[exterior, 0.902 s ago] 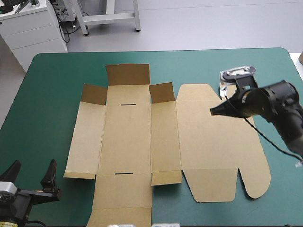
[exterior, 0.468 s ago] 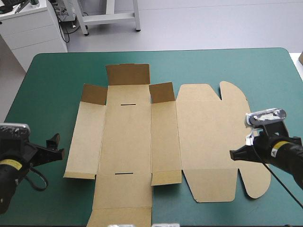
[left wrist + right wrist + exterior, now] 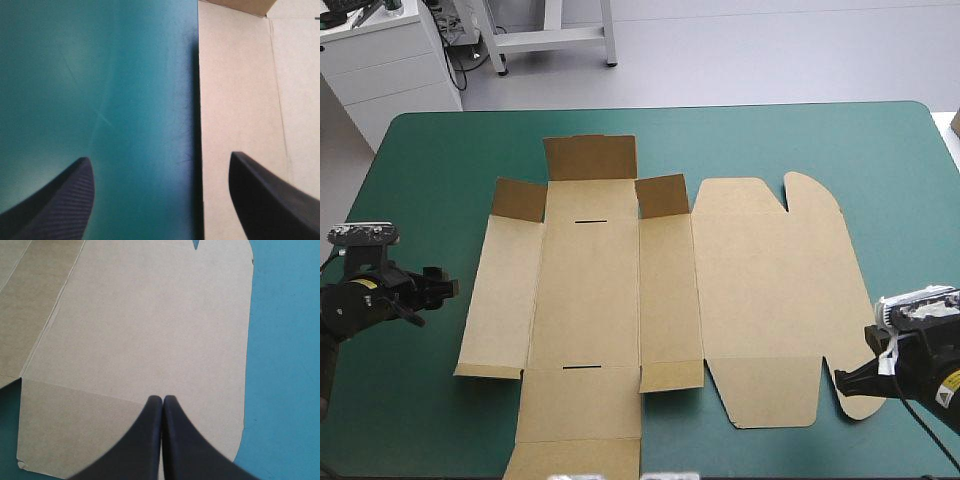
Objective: Fold the box
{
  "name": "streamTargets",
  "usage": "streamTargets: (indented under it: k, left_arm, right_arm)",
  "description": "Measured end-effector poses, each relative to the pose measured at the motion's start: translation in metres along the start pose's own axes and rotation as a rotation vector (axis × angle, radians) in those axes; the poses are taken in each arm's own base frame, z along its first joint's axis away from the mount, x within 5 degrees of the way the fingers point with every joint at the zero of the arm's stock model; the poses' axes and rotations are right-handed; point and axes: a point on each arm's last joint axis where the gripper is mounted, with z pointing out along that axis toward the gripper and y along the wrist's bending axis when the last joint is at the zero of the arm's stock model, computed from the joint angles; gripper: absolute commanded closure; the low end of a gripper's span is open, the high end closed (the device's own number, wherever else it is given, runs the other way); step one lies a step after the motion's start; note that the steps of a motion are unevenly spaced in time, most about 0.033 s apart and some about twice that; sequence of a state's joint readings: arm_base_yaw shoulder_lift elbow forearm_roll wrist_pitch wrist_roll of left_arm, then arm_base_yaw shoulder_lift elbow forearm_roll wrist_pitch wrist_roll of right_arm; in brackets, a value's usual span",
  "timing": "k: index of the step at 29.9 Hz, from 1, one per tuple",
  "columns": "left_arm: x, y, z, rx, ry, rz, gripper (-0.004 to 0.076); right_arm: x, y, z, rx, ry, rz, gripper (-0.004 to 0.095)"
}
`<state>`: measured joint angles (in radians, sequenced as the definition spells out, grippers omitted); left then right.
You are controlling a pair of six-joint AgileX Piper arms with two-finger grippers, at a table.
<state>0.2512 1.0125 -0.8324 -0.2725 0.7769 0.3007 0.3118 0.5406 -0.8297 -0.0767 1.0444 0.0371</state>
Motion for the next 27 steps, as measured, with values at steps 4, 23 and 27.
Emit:
streamTargets:
  k: [4,23,27]
  left_arm:
    - [-0.002,0.019,0.021,0.165,0.078,-0.135,0.0198]
    - [0.001,0.050,0.093,0.474,0.424,-0.327,0.0198]
    - [0.001,0.046,0.094,0.480,0.430,-0.318,0.0198]
  right_arm:
    - [0.002,0.000,-0.003,-0.002,-0.001,0.001,0.0846]
    - [0.004,0.000,-0.007,-0.001,-0.015,0.000,0.0931]
    - [0.007,-0.001,-0.010,-0.001,-0.019,0.001,0.0931]
